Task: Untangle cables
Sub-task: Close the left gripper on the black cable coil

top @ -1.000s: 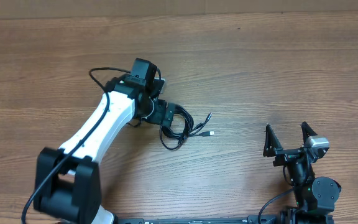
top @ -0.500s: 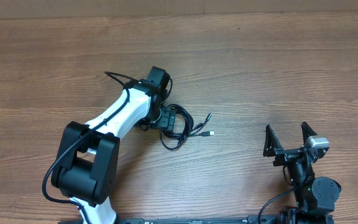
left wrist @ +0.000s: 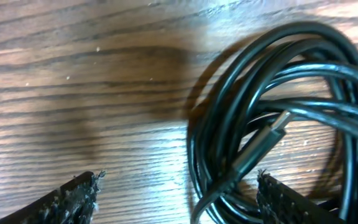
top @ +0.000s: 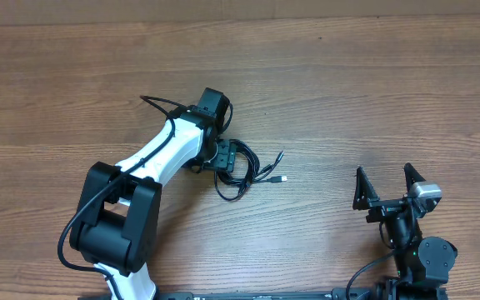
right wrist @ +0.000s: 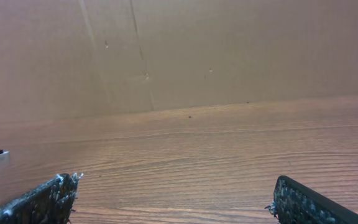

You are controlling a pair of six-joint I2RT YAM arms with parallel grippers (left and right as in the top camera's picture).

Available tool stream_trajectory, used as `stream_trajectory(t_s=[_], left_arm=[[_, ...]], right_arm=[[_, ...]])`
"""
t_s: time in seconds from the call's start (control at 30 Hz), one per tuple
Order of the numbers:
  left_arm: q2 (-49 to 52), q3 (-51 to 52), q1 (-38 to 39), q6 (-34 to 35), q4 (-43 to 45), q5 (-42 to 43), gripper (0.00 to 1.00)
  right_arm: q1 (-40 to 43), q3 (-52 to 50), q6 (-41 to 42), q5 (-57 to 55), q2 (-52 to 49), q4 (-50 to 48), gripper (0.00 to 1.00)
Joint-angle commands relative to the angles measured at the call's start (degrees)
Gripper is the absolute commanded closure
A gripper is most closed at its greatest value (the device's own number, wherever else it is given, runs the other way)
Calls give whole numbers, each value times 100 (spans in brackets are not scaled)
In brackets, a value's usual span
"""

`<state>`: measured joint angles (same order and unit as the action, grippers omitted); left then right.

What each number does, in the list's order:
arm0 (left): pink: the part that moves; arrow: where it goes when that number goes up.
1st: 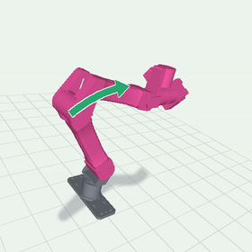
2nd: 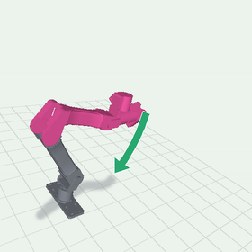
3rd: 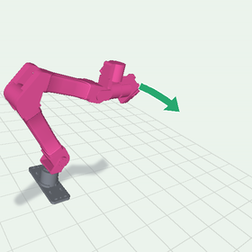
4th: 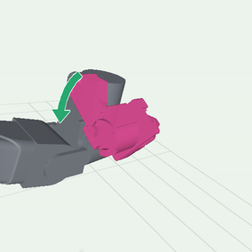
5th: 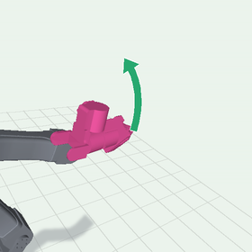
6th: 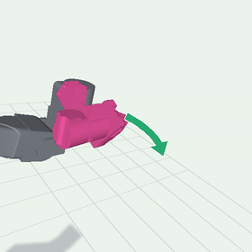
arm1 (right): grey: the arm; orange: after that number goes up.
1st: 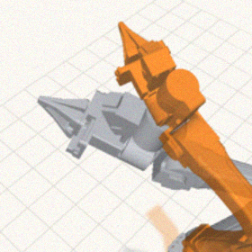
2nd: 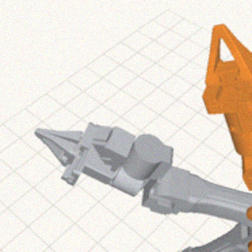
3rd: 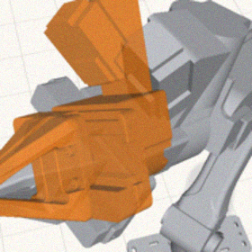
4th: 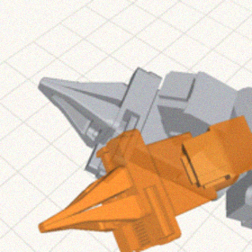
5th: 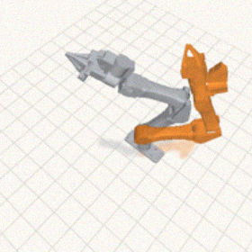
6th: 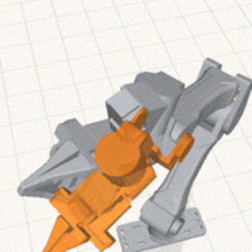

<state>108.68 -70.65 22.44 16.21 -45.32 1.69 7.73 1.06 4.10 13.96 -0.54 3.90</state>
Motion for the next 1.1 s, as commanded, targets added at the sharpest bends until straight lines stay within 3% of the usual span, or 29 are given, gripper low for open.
stream_trajectory(t_s=[0.0,0.1,0.27,0.43,0.6,0.73,0.8,1.07], left_arm=[[72,22,61,190,42,157,15],[72,33,111,363,44,125,25],[74,214,133,527,199,122,32],[74,304,133,527,190,107,50],[72,459,133,527,382,109,58],[74,568,133,527,535,109,78],[74,581,133,525,579,105,95],[70,470,131,343,852,109,96]], right_arm=[[-22,-59,13,-35,37,-33,0],[-22,-59,13,-35,37,-33,0],[-22,-59,13,-35,37,-33,0],[-22,-59,13,-37,37,-33,0],[-22,-59,13,-35,37,-33,0],[-22,-59,13,-35,37,-33,0],[-22,-59,13,-35,37,-33,0],[-22,-59,13,-37,37,-33,0]])
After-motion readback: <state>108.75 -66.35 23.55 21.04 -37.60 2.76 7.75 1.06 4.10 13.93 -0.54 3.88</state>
